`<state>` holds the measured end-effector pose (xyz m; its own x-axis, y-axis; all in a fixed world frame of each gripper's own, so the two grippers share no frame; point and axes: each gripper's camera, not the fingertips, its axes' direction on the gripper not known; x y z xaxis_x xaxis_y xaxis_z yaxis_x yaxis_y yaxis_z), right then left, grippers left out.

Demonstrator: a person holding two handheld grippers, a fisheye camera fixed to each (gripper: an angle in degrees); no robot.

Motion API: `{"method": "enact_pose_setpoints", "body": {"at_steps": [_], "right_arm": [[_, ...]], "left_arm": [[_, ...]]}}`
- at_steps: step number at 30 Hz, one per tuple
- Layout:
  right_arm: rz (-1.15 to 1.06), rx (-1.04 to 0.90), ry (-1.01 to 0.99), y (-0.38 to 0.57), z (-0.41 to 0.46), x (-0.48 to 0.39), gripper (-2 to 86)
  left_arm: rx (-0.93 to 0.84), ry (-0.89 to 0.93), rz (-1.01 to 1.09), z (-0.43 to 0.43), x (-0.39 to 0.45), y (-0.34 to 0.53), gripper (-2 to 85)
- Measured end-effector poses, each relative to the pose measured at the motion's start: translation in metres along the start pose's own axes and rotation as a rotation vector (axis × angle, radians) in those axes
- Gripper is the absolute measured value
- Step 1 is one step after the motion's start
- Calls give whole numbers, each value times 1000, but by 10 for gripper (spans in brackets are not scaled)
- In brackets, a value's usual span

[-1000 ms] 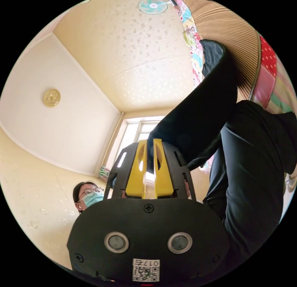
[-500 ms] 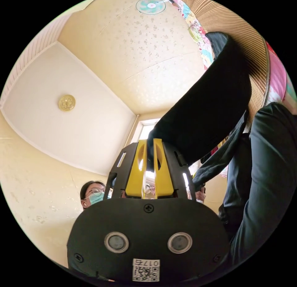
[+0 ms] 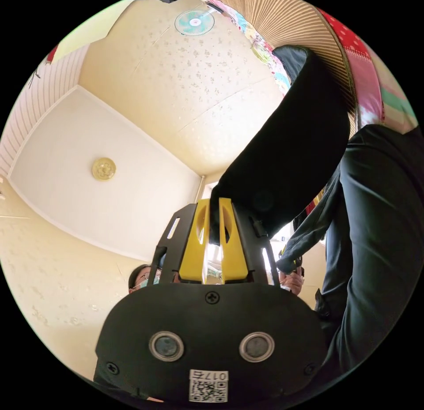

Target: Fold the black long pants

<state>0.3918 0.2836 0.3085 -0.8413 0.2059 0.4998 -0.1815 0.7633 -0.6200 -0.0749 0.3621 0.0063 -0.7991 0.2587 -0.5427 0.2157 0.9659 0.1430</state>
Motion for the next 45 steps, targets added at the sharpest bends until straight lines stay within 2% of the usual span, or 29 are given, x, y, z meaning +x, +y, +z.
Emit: {"method": "enact_pose_setpoints", "body": {"at_steps": [10, 16, 20, 22, 24, 26, 28, 29, 31, 34, 38, 41, 43, 45], "right_arm": [[-16, -33, 112, -3, 16, -25, 31], [-44, -92, 68, 7, 66, -44, 31], [-119, -209, -12, 36, 79, -61, 30], [-191, -293, -18, 47, 71, -66, 30], [-211, -450, 94, 56, 54, -66, 29], [-225, -507, 239, 61, 36, -70, 28], [-235, -504, 365, 63, 16, -79, 27], [-231, -495, 397, 60, 9, -87, 26], [-273, -509, 402, 59, 14, -106, 25], [-381, -609, 463, 65, 55, -136, 23], [-402, -849, 591, 79, 135, -125, 19], [-390, -1002, 633, 97, 184, -92, 19], [-388, -1035, 658, 110, 205, -72, 19], [-363, -1077, 707, 125, 222, -49, 20]], "left_arm": [[4, 47, -34, 6, -7, 7, 40], [-131, 102, 65, 15, 40, 1, 39], [-196, 153, 123, 4, 49, 37, 39], [-315, 73, 122, 4, 39, 55, 43], [-519, -196, 88, 5, 19, 77, 56], [-610, -354, 91, 1, 9, 90, 63], [-607, -282, 66, -10, 3, 91, 65], [-543, -207, 64, -20, 7, 88, 70], [-475, -203, 125, -25, 26, 84, 82], [-432, -285, 242, -5, 68, 83, 105], [-399, -107, 325, 55, 99, 77, 116], [-424, -167, 275, 106, 80, 64, 141], [-470, -215, 205, 133, 52, 51, 164], [-514, -118, 101, 157, 11, 40, 162]]}}
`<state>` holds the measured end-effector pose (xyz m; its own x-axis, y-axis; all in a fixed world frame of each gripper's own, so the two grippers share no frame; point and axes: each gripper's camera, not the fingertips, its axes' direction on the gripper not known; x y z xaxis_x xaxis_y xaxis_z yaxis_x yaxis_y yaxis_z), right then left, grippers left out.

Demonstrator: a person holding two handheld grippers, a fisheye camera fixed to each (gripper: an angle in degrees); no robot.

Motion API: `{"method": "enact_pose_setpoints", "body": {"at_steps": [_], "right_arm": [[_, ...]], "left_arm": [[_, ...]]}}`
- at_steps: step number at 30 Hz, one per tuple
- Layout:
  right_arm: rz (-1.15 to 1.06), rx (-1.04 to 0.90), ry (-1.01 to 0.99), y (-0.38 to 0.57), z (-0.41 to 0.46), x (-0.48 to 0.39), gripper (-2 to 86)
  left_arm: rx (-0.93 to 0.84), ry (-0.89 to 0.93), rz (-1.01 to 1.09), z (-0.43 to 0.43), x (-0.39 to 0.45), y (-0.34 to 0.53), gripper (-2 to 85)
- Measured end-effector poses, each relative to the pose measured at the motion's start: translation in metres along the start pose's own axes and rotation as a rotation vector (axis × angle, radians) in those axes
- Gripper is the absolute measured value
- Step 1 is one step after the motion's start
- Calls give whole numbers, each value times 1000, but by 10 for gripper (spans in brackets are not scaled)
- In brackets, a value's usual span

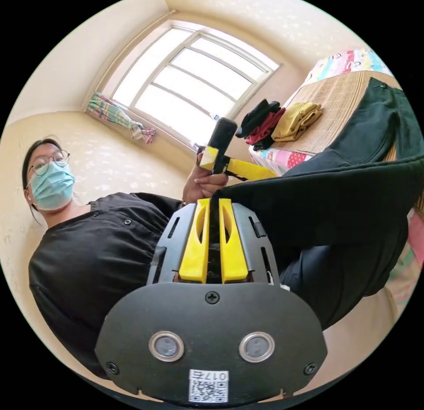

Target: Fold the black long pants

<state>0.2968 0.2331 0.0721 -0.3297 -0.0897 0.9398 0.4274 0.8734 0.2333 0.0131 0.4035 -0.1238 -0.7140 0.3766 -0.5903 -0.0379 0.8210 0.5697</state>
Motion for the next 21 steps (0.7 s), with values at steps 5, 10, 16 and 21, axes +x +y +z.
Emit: {"method": "enact_pose_setpoints", "body": {"at_steps": [5, 10, 16, 21], "right_arm": [[32, 8, 11, 9, 8, -5, 20], [61, -22, -45, 22, -7, -9, 20], [51, -12, -44, 18, -5, -29, 27], [78, 35, -116, 11, 6, -26, 45]], "left_arm": [[-94, 25, -52, 28, -41, 2, 72], [-67, -70, 15, 32, -31, 19, 45], [-10, -31, -27, 13, -22, 32, 183], [-103, -211, 38, 33, -3, 35, 88]]}}
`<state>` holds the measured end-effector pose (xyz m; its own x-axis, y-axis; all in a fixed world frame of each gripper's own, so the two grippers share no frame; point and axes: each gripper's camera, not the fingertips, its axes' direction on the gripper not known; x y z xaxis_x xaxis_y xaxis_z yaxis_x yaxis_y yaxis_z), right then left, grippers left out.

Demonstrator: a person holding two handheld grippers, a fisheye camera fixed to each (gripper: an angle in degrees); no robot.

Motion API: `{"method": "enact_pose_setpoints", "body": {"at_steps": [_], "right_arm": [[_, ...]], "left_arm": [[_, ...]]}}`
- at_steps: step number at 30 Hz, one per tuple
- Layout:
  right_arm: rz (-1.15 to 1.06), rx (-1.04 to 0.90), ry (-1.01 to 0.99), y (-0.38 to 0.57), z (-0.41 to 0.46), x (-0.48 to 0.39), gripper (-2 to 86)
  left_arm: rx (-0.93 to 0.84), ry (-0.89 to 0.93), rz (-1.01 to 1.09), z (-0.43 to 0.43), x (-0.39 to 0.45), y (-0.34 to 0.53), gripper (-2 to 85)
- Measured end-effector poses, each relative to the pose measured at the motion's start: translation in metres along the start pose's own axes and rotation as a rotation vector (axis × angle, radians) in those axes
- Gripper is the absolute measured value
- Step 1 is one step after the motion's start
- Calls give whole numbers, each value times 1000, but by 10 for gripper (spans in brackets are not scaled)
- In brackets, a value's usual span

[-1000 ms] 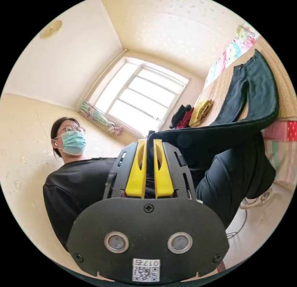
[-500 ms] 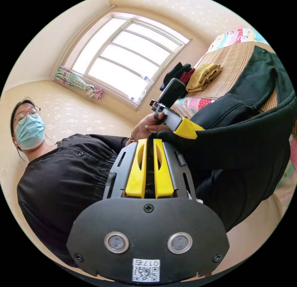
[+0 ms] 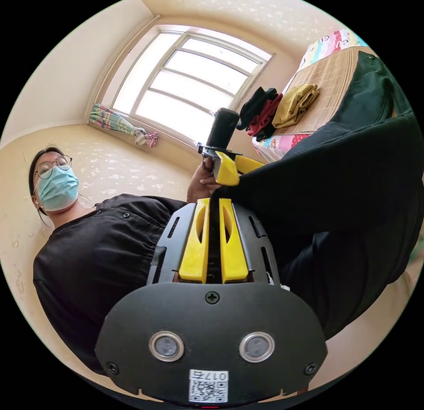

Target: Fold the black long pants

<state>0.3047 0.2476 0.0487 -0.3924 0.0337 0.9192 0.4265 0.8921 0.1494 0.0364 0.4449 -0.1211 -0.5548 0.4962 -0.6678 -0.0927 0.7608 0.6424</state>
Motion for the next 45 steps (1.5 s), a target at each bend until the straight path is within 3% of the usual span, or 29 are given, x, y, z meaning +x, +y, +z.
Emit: {"method": "enact_pose_setpoints", "body": {"at_steps": [4, 7, 9, 14, 20, 23, 26, 30, 32, 34, 38, 45], "right_arm": [[-41, 48, -124, 0, -15, -5, 76], [-83, 235, -196, -2, -71, -9, 83], [42, 403, 7, -19, -130, -1, 104], [370, 517, 543, -104, -209, 50, 147], [682, 498, 719, -192, -211, 134, 154], [679, 501, 743, -233, -193, 127, 97], [688, 272, 1130, -303, -151, 103, 49], [338, 84, 1496, -401, -45, 46, 34], [196, 56, 1579, -432, 7, 25, 34], [90, 58, 1576, -452, 51, 11, 35], [45, 36, 1276, -471, 90, 22, 49], [71, 194, 804, -377, 21, 45, 70]], "left_arm": [[74, -60, 16, -2, 3, 9, 51], [71, -56, 9, -2, 1, 13, 50], [80, -19, 1, -1, -4, 15, 50], [64, 25, -7, 5, -9, 13, 50], [91, 43, -42, -3, -11, 16, 50], [123, 49, -52, -15, -11, 21, 48], [161, 59, -69, -32, -13, 26, 42], [252, 139, -76, -66, -13, 38, 39], [276, 144, -70, -84, -10, 43, 38], [308, 150, -60, -106, -9, 52, 38], [394, 165, -59, -158, -20, 81, 39], [482, 134, -269, -209, -93, 129, 46]]}}
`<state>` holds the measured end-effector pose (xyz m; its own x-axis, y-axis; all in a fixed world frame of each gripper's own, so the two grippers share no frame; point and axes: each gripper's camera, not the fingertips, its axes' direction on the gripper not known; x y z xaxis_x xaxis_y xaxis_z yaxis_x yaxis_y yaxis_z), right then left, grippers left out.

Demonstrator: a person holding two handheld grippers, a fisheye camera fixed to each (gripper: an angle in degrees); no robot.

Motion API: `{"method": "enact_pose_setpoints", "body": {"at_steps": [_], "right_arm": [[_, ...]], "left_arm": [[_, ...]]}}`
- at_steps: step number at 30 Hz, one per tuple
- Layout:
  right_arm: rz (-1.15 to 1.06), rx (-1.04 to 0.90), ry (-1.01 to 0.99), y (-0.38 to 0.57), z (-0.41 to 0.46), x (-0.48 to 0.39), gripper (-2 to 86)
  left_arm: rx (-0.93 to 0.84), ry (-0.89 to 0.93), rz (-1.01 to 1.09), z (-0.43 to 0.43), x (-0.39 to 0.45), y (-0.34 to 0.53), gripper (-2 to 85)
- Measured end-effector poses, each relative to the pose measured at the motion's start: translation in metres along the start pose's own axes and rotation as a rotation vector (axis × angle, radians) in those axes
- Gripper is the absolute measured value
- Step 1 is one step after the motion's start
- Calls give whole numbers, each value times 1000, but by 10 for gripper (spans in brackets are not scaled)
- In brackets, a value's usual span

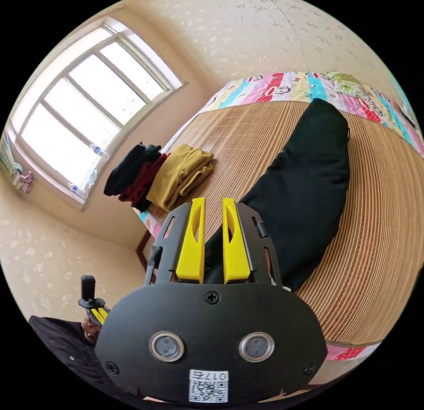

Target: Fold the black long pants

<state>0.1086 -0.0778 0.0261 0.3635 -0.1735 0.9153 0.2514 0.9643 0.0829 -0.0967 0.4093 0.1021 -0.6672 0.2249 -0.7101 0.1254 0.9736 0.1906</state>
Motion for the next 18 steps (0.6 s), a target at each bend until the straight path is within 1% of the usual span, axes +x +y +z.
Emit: {"method": "enact_pose_setpoints", "body": {"at_steps": [4, 6, 7, 9, 13, 14, 16, 18], "right_arm": [[71, 44, -62, 84, -49, 38, 78], [151, 23, -104, 142, -72, 62, 87], [176, 9, -120, 156, -76, 68, 89], [246, -18, -219, 212, -91, 81, 95], [229, 0, -407, 272, -106, 75, 105], [206, -19, -444, 283, -104, 70, 109], [160, -84, -449, 295, -92, 61, 111], [84, -157, -489, 307, -72, 50, 99]], "left_arm": [[-53, -5, -18, -5, -16, -2, 44], [-80, -2, -35, -3, -21, -7, 43], [-88, 10, -39, -2, -22, -9, 43], [-117, 48, -40, 1, -22, -16, 43], [-127, 9, -26, 0, -11, -21, 44], [-130, 11, -28, -1, -9, -23, 44], [-124, 43, -35, -3, -8, -26, 44], [-122, 109, -38, -1, -8, -30, 44]]}}
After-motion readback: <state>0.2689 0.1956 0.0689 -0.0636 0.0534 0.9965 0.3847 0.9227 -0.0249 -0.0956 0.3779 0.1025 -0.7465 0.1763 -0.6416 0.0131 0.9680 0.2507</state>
